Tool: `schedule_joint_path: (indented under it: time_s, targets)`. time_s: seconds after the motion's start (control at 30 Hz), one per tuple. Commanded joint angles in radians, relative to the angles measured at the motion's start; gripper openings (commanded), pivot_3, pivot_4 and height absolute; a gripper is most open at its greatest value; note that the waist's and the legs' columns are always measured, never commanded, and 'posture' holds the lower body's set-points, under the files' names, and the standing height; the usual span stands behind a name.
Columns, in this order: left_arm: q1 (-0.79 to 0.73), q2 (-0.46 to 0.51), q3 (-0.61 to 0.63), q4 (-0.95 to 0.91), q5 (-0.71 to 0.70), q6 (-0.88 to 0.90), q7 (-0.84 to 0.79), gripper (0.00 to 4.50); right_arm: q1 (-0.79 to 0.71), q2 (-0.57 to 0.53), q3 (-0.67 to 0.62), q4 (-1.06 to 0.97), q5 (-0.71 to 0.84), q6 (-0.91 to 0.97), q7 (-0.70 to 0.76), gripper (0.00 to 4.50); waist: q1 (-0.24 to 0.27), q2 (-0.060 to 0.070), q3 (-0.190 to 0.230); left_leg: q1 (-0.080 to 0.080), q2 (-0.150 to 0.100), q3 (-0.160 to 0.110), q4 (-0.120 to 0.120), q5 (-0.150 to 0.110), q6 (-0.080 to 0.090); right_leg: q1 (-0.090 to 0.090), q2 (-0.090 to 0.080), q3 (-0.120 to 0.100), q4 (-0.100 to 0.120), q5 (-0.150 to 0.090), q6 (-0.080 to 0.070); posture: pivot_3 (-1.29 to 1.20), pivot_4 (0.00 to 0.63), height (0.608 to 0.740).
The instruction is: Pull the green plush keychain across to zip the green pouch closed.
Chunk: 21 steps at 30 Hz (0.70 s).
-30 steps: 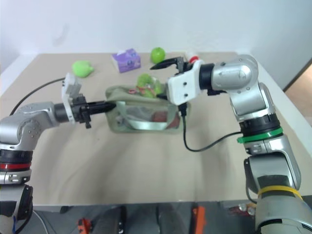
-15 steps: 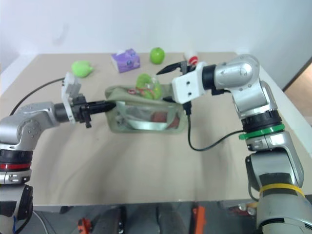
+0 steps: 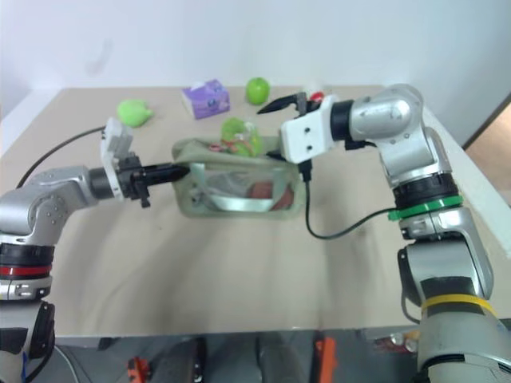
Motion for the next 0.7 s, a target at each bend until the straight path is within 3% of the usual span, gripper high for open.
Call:
schedule_joint_path:
  time_s: [0.03,0.47,0.7]
  targets:
    - [-0.025,-0.001,0.035,-0.024,-0.023,-0.017,0.0,0.0,-0.05,0.012,-0.004,-0.023,-0.007,-0.031,-0.022,3.71,0.0,0.0,0.0,0.0,0.0,0.0,0.0,0.0,0.0,0.0,0.0,0.0,0.0,0.0,0.0,0.0,0.15,0.74]
    - [-0.01,-0.008,0.047,-0.037,-0.028,-0.016,0.018,0.0,-0.071,0.069,0.005,0.002,-0.01,-0.066,-0.027,3.71,0.001,0.0,0.0,0.0,0.0,0.0,0.0,0.0,0.0,0.0,0.0,0.0,0.0,0.001,0.001,0.0,0.15,0.74]
    - [-0.01,-0.01,0.048,-0.036,-0.028,-0.019,0.025,0.0,-0.069,0.077,0.008,0.034,-0.004,-0.06,-0.009,1.6,0.001,0.0,0.0,0.0,0.0,0.0,0.0,0.0,0.0,0.0,0.0,0.0,0.0,0.001,0.001,0.0,0.15,0.74]
